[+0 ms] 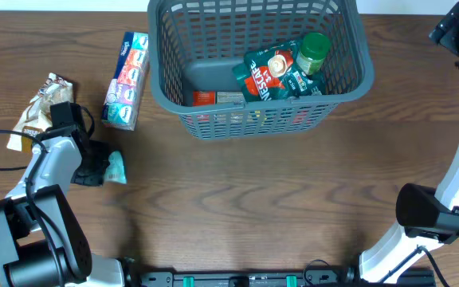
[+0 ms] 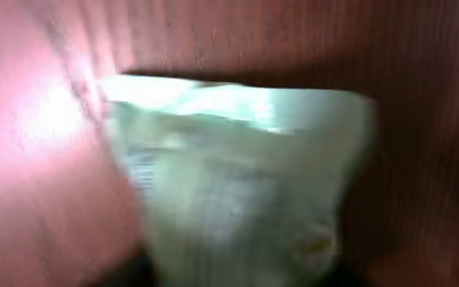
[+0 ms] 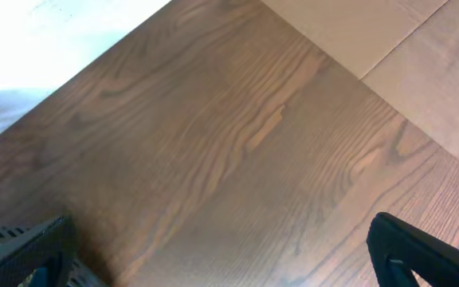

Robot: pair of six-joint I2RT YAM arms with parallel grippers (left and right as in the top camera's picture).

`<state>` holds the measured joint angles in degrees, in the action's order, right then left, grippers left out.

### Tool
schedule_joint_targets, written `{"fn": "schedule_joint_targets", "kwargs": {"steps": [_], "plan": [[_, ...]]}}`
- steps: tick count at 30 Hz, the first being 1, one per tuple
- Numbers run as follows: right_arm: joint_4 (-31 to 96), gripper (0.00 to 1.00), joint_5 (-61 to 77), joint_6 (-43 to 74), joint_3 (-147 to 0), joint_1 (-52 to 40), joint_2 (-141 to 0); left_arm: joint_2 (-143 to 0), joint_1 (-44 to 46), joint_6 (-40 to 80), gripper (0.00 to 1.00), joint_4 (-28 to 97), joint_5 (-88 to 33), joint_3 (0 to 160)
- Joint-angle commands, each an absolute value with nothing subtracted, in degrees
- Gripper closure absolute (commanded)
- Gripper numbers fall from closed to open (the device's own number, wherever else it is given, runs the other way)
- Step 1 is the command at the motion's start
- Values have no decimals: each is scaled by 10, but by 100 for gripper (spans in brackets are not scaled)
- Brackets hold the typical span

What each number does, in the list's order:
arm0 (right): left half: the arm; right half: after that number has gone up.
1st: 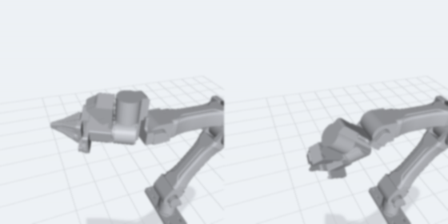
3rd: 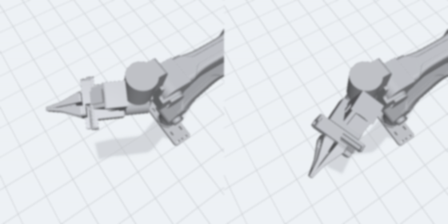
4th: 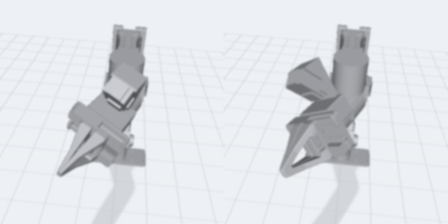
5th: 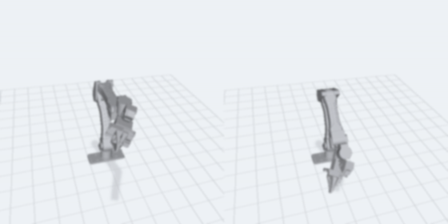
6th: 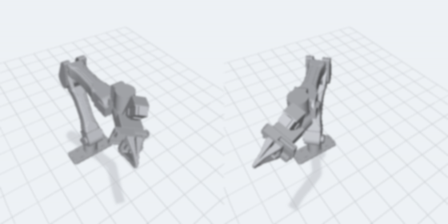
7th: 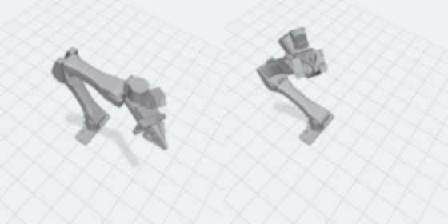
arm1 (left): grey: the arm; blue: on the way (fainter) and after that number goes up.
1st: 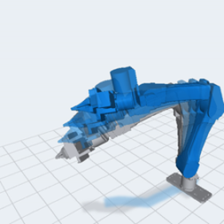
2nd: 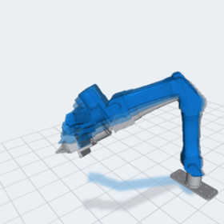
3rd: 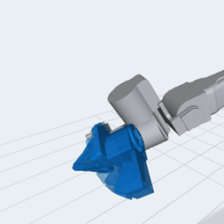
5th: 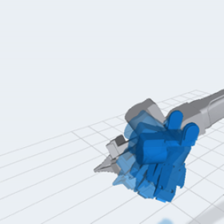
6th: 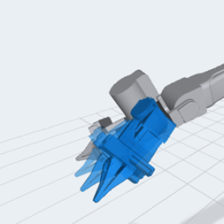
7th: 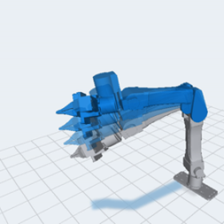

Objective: Pack container
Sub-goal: 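Reach the left gripper to the mint-green pouch and grasp it, then carry the mint-green pouch with the left gripper into the basket, release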

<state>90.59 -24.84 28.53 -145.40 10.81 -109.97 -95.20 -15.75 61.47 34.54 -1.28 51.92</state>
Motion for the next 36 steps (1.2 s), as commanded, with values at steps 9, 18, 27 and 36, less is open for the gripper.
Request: {"fn": "schedule_joint_targets", "kwargs": {"steps": [9,18,27,36], "plan": [[907,1,-252,296,-1456,111,-1095,-945,-160,559,94,305,-60,517],[907,1,-252,296,-1456,111,-1095,-841,-159,409,94,202,-159,579],[907,1,-252,296,-1456,111,-1095,-738,-155,294,94,171,-238,689],[907,1,-252,296,-1456,111,-1095,-753,-69,243,95,170,-291,825]]}}
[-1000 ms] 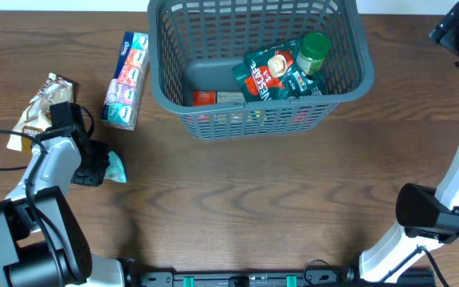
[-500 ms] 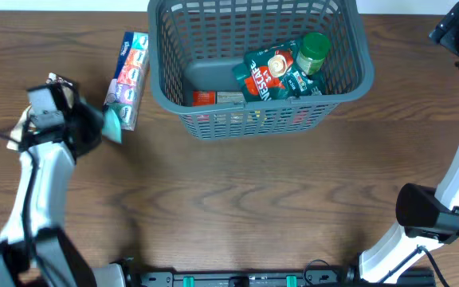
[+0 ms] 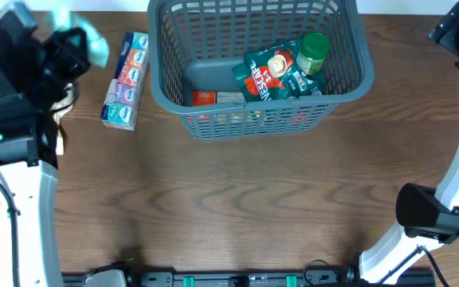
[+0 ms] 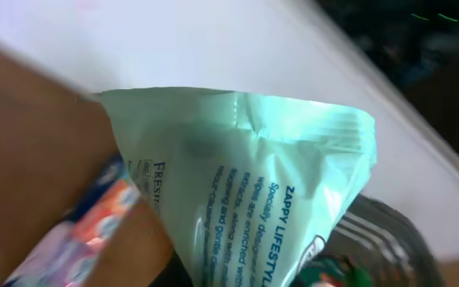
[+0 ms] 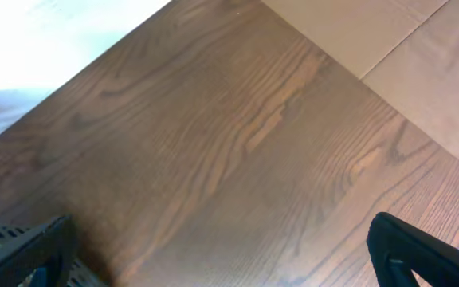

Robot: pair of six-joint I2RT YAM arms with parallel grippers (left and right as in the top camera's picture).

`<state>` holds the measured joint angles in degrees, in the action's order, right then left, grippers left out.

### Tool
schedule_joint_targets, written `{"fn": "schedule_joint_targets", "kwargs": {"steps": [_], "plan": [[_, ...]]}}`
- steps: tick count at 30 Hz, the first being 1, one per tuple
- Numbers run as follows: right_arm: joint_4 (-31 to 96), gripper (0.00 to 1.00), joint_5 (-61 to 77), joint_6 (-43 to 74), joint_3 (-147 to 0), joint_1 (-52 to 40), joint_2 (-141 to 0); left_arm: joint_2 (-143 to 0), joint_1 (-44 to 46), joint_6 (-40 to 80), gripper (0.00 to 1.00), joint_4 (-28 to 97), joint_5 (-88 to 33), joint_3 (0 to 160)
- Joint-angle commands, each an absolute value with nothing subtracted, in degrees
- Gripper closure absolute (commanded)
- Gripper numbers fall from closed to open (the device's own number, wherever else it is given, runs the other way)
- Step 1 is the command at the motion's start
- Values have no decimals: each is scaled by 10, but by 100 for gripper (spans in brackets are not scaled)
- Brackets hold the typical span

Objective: Pack container
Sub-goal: 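Carry the mint-green pouch with the left gripper into the basket, release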

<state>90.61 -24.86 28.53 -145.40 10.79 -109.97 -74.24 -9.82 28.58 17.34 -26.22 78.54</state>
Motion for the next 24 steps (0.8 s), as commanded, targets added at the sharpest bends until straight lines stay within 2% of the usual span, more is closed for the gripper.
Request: {"fn": "schedule_joint_targets", "kwargs": {"steps": [1,14,24], "plan": [[907,1,-252,296,-1456,111,-1095,-760,-52,237,95,170,-291,842],[907,1,-252,296,-1456,111,-1095,-950,93,201,94,202,-284,1051],[907,1,-252,296,-1456,111,-1095,-1061,172,112,94,300,-211,1063]]}}
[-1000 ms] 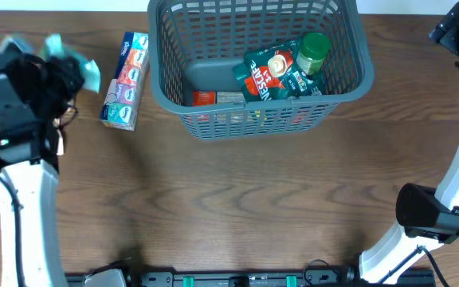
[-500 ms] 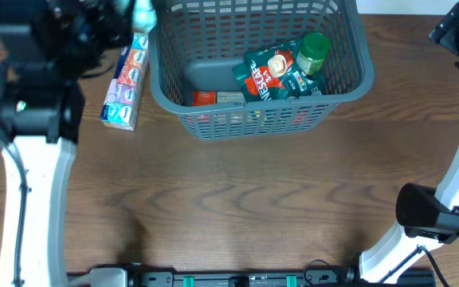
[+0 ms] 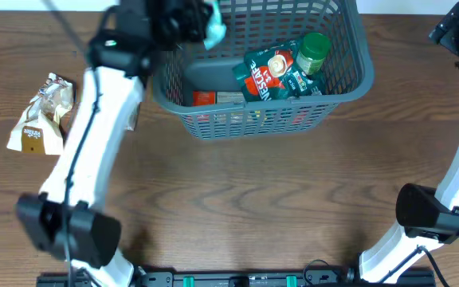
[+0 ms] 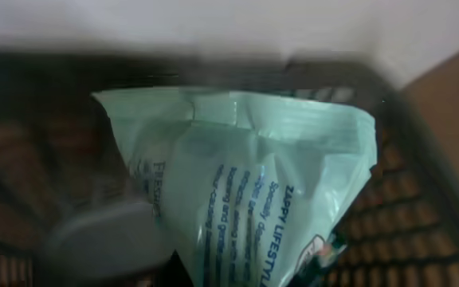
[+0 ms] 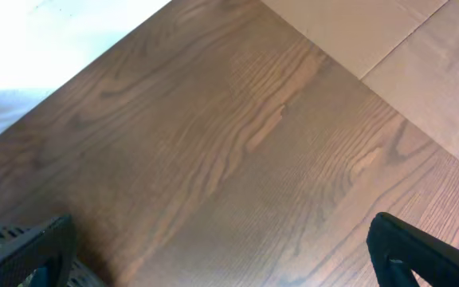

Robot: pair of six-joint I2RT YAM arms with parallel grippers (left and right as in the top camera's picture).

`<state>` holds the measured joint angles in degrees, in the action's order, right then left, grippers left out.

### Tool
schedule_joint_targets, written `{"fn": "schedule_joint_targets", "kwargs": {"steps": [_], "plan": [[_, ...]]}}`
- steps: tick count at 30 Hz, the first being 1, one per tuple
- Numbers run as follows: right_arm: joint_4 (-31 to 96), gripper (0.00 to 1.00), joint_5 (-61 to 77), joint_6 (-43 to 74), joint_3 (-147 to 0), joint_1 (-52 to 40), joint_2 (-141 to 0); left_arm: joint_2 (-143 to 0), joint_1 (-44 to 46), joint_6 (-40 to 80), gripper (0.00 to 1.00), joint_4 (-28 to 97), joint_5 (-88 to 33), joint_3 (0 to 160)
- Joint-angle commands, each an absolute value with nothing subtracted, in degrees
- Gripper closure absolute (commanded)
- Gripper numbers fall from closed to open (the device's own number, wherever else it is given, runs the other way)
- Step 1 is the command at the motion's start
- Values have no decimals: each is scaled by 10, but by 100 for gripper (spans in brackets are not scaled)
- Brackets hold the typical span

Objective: Pack container
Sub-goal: 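Carry the mint-green pouch with the left gripper into the basket, release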

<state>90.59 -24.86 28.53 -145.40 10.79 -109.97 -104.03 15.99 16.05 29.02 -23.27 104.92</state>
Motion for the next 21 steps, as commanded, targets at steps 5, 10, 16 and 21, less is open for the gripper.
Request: {"fn": "schedule_joint_targets", "kwargs": {"steps": [5,10,16,21], "plan": [[907,1,-252,296,-1456,111,-1095,-1086,176,106,95,314,-211,1063],[907,1,-252,296,-1456,111,-1095,-1086,175,105,94,315,-211,1063],[907,1,-252,296,-1456,111,-1095,-1082,176,105,1,321,-216,1063],[907,1,-252,296,-1456,111,-1095,-1058,176,105,1,320,-216,1063]]}}
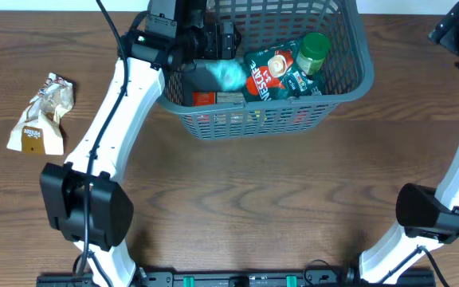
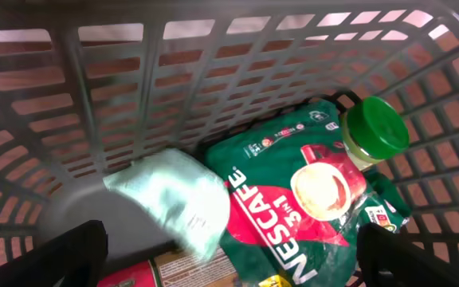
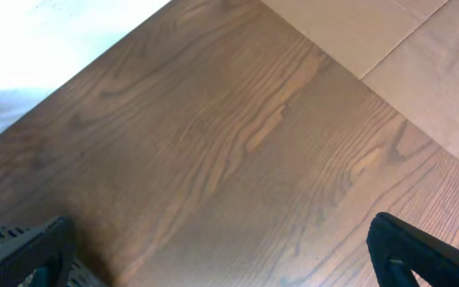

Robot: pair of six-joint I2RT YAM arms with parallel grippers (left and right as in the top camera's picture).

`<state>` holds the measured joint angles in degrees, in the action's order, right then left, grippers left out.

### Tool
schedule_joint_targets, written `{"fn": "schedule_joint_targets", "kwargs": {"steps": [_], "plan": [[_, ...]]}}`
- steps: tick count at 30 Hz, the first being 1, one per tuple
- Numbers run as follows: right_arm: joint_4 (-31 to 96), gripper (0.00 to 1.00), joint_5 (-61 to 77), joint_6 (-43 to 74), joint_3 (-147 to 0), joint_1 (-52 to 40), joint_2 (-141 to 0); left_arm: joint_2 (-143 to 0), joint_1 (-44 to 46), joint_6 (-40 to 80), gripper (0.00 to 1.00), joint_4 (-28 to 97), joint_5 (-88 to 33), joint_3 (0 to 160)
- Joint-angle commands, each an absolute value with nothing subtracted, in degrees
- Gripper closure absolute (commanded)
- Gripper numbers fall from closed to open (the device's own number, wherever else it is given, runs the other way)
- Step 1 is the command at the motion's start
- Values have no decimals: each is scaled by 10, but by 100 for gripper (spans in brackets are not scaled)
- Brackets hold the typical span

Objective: Pack container
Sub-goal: 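Carry the mint-green pouch with the left gripper into the basket, release, then move the left gripper to the tissue-pack box and grasp it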

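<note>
The grey plastic basket (image 1: 349,76) stands at the table's far edge. In it lie a green Nescafe pouch (image 2: 293,211), a green-lidded jar (image 2: 375,131) and a red box (image 1: 205,97). A mint-green wipes pack (image 2: 175,199) now rests, blurred, on the basket floor to the left of the pouch (image 1: 228,74). My left gripper (image 2: 229,249) hangs open over the basket's left half (image 1: 213,38), with nothing between its fingers. My right gripper (image 3: 221,231) is open above bare table at the far right (image 1: 455,32).
A tan and white snack bag (image 1: 42,112) lies on the table far to the left. My left arm (image 1: 118,104) stretches from the near left up to the basket and covers the table just left of the basket.
My left gripper was shut on the wipes pack above the basket's left rim. Now it is open and the pack is down inside the basket next to the Nescafe pouch.
My left gripper was first shut on the wipes pack low on the table at the left. Then it held the pack high near the far left, later over the basket's rim. Now the pack lies in the basket. The right arm stayed still throughout.
</note>
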<state>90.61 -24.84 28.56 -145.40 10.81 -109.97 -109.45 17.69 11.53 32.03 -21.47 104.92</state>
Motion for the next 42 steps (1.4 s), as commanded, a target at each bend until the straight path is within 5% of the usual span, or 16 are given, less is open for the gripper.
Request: {"fn": "schedule_joint_targets", "kwargs": {"steps": [1,12,21,29,42], "plan": [[907,1,-252,296,-1456,111,-1095,-1048,175,102,1,319,-216,1063],[907,1,-252,296,-1456,111,-1095,-890,127,95,1,330,-155,1064],[907,1,-252,296,-1456,111,-1095,-834,29,94,1,493,51,1064],[907,1,-252,296,-1456,111,-1095,-892,-51,84,1,592,80,1060],[907,1,-252,296,-1456,111,-1095,-1087,-76,-74,2,576,70,1059]]}}
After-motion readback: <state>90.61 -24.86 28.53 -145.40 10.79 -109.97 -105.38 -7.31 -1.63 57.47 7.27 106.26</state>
